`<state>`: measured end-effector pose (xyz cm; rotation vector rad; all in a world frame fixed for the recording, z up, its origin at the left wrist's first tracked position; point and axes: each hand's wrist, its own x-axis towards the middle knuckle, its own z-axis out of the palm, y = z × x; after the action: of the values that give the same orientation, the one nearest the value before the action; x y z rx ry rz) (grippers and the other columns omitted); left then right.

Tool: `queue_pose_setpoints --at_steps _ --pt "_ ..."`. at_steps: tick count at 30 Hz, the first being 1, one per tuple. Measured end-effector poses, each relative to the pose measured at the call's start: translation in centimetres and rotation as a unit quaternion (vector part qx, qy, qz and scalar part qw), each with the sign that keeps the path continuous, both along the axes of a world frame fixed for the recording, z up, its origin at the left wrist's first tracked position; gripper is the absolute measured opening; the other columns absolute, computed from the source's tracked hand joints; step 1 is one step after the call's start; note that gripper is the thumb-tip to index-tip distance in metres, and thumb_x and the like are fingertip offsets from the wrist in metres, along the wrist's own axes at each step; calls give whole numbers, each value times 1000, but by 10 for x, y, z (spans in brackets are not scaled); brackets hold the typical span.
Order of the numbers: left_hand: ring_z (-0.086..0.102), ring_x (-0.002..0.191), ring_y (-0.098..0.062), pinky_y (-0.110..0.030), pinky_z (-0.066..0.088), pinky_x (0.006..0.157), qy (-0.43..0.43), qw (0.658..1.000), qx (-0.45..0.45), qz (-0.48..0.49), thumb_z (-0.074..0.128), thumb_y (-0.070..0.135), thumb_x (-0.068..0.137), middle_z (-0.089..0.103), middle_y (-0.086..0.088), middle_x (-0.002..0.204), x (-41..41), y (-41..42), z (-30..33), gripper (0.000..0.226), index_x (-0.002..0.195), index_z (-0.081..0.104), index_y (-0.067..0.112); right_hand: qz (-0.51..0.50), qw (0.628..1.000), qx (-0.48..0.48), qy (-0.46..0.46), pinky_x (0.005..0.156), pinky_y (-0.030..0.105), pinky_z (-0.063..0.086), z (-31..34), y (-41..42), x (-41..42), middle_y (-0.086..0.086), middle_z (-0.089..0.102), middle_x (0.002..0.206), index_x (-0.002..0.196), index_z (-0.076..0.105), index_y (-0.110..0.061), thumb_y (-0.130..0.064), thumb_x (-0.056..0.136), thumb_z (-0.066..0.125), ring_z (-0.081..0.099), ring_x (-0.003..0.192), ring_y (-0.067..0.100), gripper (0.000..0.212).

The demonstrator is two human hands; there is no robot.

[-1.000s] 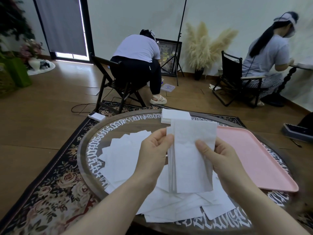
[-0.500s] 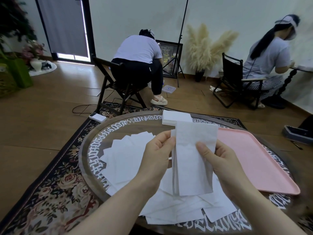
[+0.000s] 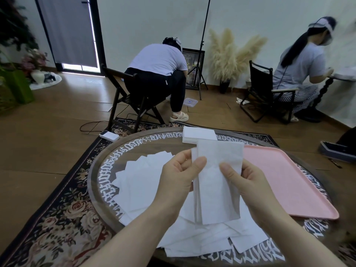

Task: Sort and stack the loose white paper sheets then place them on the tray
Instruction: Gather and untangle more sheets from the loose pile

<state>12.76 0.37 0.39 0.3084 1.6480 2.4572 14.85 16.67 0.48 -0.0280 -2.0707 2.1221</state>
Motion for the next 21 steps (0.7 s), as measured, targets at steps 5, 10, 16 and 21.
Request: queue_pose_setpoints --at_steps 5,10,16,21 --pt "74 84 -15 -25 57 64 -1 1000 -2 6 61 7 93 77 -4 98 -2 -2 -2 20 108 70 17 -81 995 48 28 83 27 54 2 1 -1 -6 73 108 113 64 -21 -36 70 75 68 100 11 47" --pt "73 78 -15 -25 56 59 -15 999 -17 -27 61 7 93 77 -5 96 -2 -2 -1 19 105 71 16 4 999 3 -40 79 23 48 10 11 -2 -3 74 112 118 67 -19 -41 75 72 70 101 11 49" --pt "72 71 -10 -18 51 53 -24 999 -18 18 58 1 93 78 -4 89 0 -1 0 17 101 70 11 -12 999 -25 20 71 19 54 9 10 0 5 75 100 95 74 -12 -25 74 74 70 90 14 25" --pt "73 75 -12 -19 51 55 -15 998 -13 52 59 2 93 78 -4 90 -1 -1 0 17 102 69 11 55 998 4 -9 81 23 54 7 7 0 3 75 111 111 73 -13 -27 79 71 70 103 16 35"
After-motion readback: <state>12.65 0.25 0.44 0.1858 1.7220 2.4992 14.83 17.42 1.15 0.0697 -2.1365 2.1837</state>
